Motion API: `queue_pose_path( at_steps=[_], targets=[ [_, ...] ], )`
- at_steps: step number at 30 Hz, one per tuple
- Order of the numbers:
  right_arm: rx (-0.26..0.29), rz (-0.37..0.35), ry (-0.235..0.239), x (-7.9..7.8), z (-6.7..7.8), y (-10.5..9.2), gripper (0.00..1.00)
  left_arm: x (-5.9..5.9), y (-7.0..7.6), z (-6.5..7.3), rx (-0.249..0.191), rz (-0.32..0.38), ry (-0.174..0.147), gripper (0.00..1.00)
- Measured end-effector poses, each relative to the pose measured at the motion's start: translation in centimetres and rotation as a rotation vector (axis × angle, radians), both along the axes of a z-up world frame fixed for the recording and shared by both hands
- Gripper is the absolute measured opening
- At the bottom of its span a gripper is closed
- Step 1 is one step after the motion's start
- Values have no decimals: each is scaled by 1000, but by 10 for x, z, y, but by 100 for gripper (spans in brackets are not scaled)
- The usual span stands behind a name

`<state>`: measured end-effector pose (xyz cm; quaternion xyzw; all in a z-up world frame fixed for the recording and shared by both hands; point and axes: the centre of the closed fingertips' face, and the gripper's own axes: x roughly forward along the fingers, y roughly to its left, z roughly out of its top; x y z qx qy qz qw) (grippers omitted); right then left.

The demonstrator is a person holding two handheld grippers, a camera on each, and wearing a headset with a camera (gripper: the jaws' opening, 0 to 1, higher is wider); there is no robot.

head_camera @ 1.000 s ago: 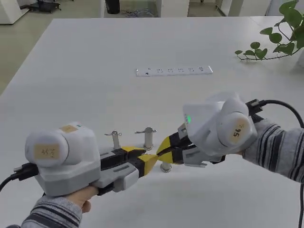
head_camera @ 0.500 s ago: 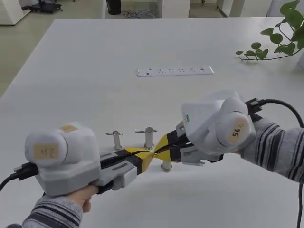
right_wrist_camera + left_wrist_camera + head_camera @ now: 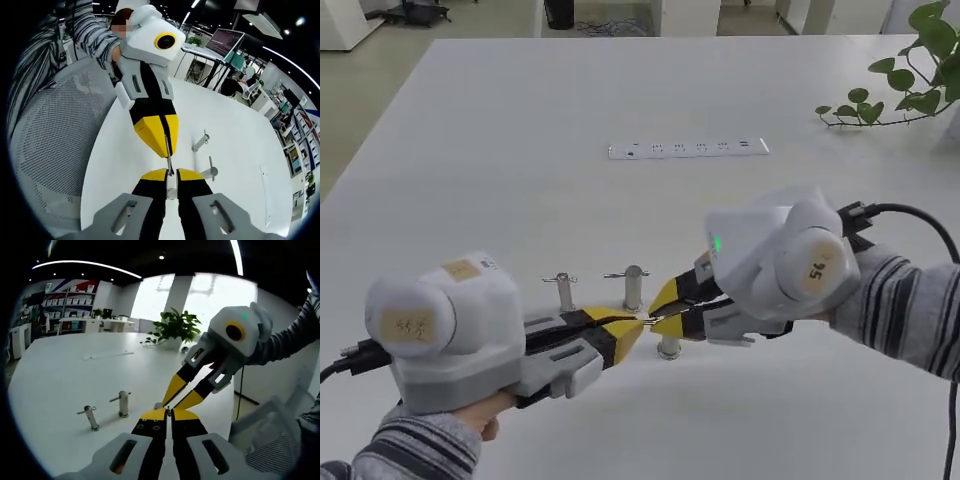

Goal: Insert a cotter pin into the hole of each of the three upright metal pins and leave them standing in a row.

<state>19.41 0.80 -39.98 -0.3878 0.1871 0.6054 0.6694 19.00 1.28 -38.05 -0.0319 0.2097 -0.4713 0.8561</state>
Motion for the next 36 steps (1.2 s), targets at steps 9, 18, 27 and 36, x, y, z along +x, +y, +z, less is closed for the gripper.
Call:
queue_pose_path(
  at_steps=[9, 18, 27, 36],
  targets=[
    [1, 46, 55, -14, -5, 0, 1, -12, -3, 0, 21, -99, -36, 0],
    [-15, 70, 82, -21, -8, -1, 0, -18, -3, -4, 46, -150, -48, 0],
    [-49, 105, 58, -23, -8, -2, 0, -17, -2, -10, 94, -146, -90, 0],
    [-72, 83, 42, -16, -8, -9, 0, -11, -2, -14, 116, -115, -108, 9]
  ],
)
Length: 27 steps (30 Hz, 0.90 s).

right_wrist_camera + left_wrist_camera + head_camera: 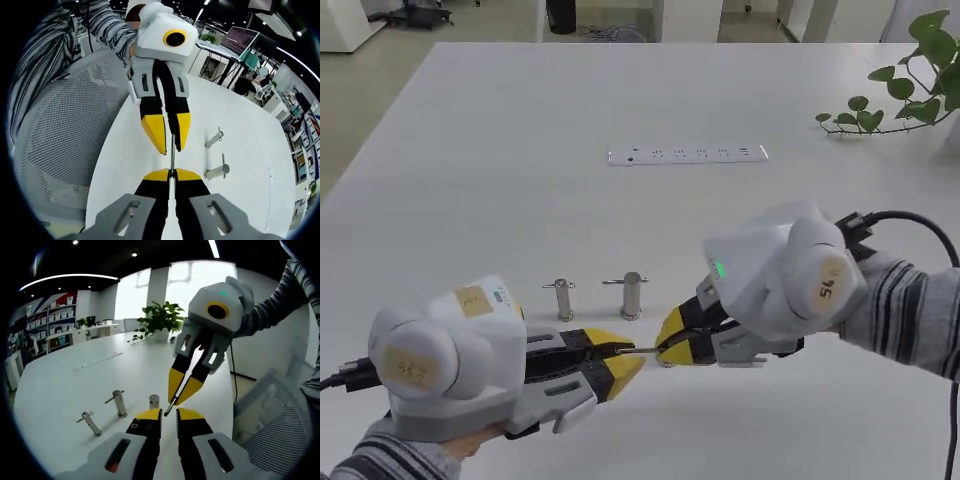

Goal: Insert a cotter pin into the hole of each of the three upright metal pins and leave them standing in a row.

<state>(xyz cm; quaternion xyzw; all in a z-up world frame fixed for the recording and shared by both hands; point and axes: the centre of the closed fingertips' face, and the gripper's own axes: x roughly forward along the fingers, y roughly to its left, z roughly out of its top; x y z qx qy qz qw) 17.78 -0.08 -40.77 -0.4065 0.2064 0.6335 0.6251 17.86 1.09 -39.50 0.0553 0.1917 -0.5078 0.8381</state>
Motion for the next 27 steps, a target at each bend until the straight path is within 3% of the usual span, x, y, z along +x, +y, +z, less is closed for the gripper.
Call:
queue_pose_path(
  at_steps=[8, 15, 27],
  targets=[
    [-28, -48, -17, 12, -2, -18, 0, 7, -5, -7, 0, 51, -24, 19],
    [-71, -100, -18, 25, -9, -40, 0, 11, -13, -17, 7, 86, -11, 24],
    [-142, -163, -15, 40, -30, -70, 0, 32, -21, -39, 47, 184, -11, 29]
  ],
)
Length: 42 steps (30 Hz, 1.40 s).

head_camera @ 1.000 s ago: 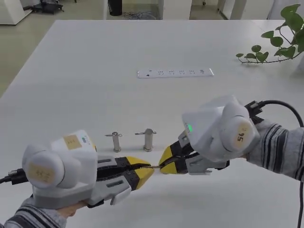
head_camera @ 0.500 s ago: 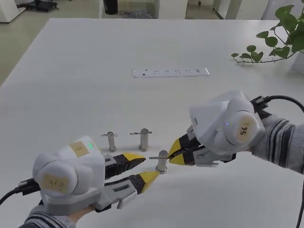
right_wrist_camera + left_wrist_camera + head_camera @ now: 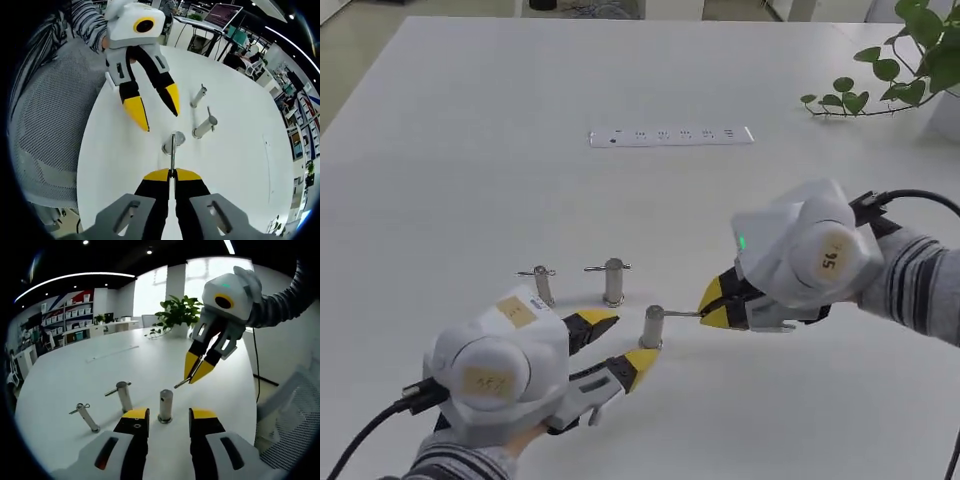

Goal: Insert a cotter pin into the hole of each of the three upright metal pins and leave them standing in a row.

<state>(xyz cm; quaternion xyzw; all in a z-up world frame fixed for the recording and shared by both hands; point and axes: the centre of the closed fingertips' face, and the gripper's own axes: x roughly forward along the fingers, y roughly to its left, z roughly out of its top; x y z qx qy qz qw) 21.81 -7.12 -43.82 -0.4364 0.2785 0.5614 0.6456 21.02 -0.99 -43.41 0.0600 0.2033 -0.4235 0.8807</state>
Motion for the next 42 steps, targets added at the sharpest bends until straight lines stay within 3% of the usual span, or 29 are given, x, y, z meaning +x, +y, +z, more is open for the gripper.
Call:
queue_pose_path(
  at_steps=[11, 22, 35, 42],
  targets=[
    [-20, -9, 15, 2, -10, -3, 0, 14, -11, -14, 6, 45, 10, 28],
    [-22, -10, 21, 4, -15, -3, 0, 22, -20, -31, 20, 64, 52, 22],
    [-14, -9, 19, 5, -12, 0, 0, 24, -26, -39, 26, 78, 79, 14],
    [-19, -3, 18, 3, -11, 1, 0, 25, -27, -41, 35, 80, 74, 11]
  ],
)
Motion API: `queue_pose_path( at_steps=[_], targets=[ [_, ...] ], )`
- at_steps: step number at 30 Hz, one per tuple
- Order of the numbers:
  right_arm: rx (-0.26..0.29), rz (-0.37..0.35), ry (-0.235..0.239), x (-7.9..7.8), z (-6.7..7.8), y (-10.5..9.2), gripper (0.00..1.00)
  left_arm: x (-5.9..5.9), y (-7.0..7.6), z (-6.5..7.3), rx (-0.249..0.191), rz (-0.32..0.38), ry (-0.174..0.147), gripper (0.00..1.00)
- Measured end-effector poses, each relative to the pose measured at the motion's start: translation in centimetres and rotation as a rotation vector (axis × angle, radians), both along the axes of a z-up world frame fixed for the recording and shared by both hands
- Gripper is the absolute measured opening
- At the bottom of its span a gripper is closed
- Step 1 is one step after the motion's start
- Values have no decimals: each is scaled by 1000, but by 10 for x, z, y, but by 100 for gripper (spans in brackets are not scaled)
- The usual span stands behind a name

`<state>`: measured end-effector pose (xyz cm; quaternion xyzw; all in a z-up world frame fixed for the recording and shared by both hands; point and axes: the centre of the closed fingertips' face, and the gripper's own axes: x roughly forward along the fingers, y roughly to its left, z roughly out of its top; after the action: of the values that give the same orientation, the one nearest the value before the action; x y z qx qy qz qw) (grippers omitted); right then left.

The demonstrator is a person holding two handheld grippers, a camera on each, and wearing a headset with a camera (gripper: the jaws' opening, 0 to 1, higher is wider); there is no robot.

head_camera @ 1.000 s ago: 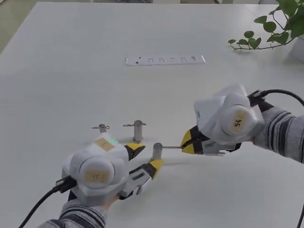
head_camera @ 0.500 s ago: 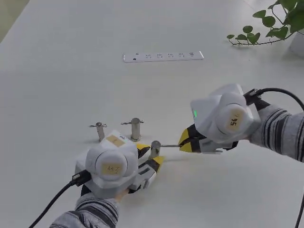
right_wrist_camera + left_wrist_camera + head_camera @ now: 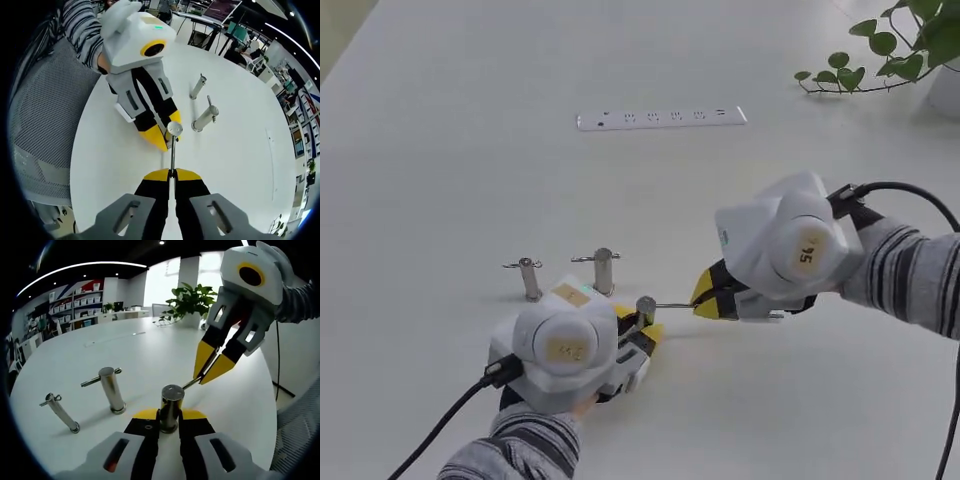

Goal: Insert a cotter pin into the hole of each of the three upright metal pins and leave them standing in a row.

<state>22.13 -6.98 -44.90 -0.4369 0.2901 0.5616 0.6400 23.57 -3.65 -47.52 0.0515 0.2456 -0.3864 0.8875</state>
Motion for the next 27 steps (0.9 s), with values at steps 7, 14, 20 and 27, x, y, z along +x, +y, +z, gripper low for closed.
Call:
queue_pose_path(
  at_steps=[7, 14, 20, 27],
  targets=[
    [-13, -11, 10, -1, -1, 0, 0, 0, -1, -2, 21, -13, -19, 10],
    [-8, -17, 13, -1, 1, -1, 0, 0, -1, -3, 32, -30, -26, 10],
    [-14, -21, 17, -1, 2, -2, 0, 1, -1, -4, 37, -21, -30, 10],
    [-8, -30, 24, -3, 2, -1, 0, 3, 0, -5, 35, -16, -27, 10]
  ],
)
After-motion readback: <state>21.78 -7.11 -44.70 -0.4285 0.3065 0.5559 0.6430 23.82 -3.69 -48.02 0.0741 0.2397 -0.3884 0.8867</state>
